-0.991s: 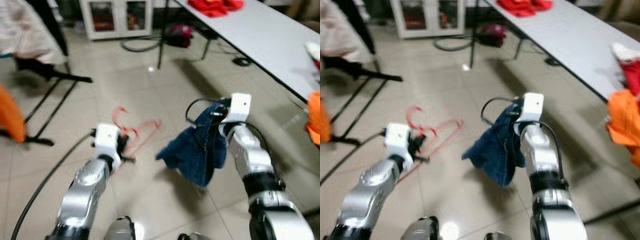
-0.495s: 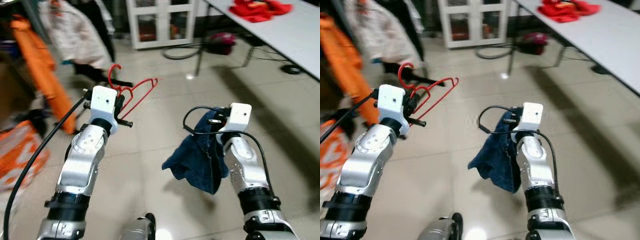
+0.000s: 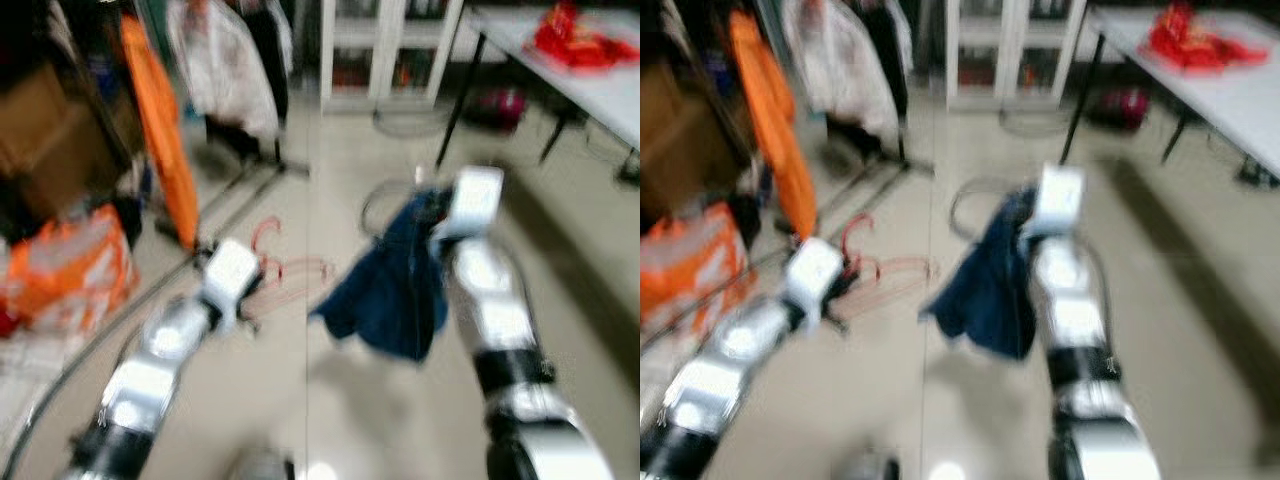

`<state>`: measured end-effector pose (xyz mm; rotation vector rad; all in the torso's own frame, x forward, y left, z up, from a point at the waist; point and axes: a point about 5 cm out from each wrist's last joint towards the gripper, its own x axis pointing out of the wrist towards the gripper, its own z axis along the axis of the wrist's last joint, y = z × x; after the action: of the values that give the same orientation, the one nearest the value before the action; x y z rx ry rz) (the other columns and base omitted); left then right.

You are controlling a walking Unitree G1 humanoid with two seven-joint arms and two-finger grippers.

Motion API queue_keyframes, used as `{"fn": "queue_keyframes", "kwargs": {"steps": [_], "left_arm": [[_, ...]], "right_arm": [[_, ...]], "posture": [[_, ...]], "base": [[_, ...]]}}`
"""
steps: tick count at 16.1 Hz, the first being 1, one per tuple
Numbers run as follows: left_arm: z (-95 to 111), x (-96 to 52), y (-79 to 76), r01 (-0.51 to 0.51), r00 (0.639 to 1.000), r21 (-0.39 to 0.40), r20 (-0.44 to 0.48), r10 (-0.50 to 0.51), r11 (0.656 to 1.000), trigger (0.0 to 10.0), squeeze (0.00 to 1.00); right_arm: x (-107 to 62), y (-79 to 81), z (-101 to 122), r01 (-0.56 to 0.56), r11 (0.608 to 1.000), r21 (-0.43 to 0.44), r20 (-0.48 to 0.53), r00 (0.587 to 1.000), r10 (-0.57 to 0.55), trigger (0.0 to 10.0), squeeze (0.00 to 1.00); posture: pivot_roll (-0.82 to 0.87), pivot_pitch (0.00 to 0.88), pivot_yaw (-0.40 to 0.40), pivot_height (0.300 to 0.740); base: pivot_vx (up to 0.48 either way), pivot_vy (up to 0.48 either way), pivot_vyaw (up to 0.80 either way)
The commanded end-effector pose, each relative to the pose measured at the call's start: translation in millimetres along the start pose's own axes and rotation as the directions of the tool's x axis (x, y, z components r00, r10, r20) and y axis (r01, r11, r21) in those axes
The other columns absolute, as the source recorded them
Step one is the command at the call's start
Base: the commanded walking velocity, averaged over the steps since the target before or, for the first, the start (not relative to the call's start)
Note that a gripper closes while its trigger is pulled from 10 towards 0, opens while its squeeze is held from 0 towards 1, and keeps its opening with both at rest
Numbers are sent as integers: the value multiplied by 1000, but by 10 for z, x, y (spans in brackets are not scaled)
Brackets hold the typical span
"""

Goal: Hang hanger

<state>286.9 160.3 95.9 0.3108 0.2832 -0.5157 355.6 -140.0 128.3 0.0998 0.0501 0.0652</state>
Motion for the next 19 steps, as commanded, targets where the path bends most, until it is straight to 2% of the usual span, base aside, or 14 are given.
{"fn": "queue_keyframes", "kwargs": {"steps": [1,4,6,11,14,16,18,19], "left_arm": [[236,35,-182,85,993,-30,90,-82,996,10000,0],[451,44,-364,144,976,-118,180,-121,983,10000,0],[517,-18,-449,201,967,-112,182,-179,973,10000,0],[535,-155,-388,235,970,-107,95,-226,966,10000,0],[571,-217,-401,268,962,-121,83,-260,956,10000,0],[599,-252,-340,270,962,-133,72,-263,954,10000,0],[679,-257,-321,258,964,-144,94,-247,955,10000,0],[710,-233,-267,206,976,-128,103,-194,970,10000,0]], "right_arm": [[47,-55,97,8,1000,-5,15,1000,-8,10000,0],[73,-19,81,1,1000,-13,-2,1000,-1,10000,0],[85,17,38,-6,1000,-26,-23,1000,5,10000,0],[152,6,31,12,999,-48,-44,999,-14,10000,0],[173,-61,47,33,997,-66,-41,999,-35,10000,0],[187,-108,53,46,996,-81,-40,998,-49,10000,0],[195,-119,52,50,995,-88,-39,998,-54,10000,0],[200,-120,48,52,995,-89,-41,998,-56,10000,0]], "posture": [[38,31,9,740],[48,39,-3,740],[51,45,-10,740],[73,53,-22,740],[78,56,-30,740],[77,56,-35,740],[78,58,-38,740],[77,57,-39,740]], "base": [[0,0,0],[0,0,0],[0,0,0],[0,0,0],[0,0,0],[0,0,0],[0,0,0],[0,0,0]]}}
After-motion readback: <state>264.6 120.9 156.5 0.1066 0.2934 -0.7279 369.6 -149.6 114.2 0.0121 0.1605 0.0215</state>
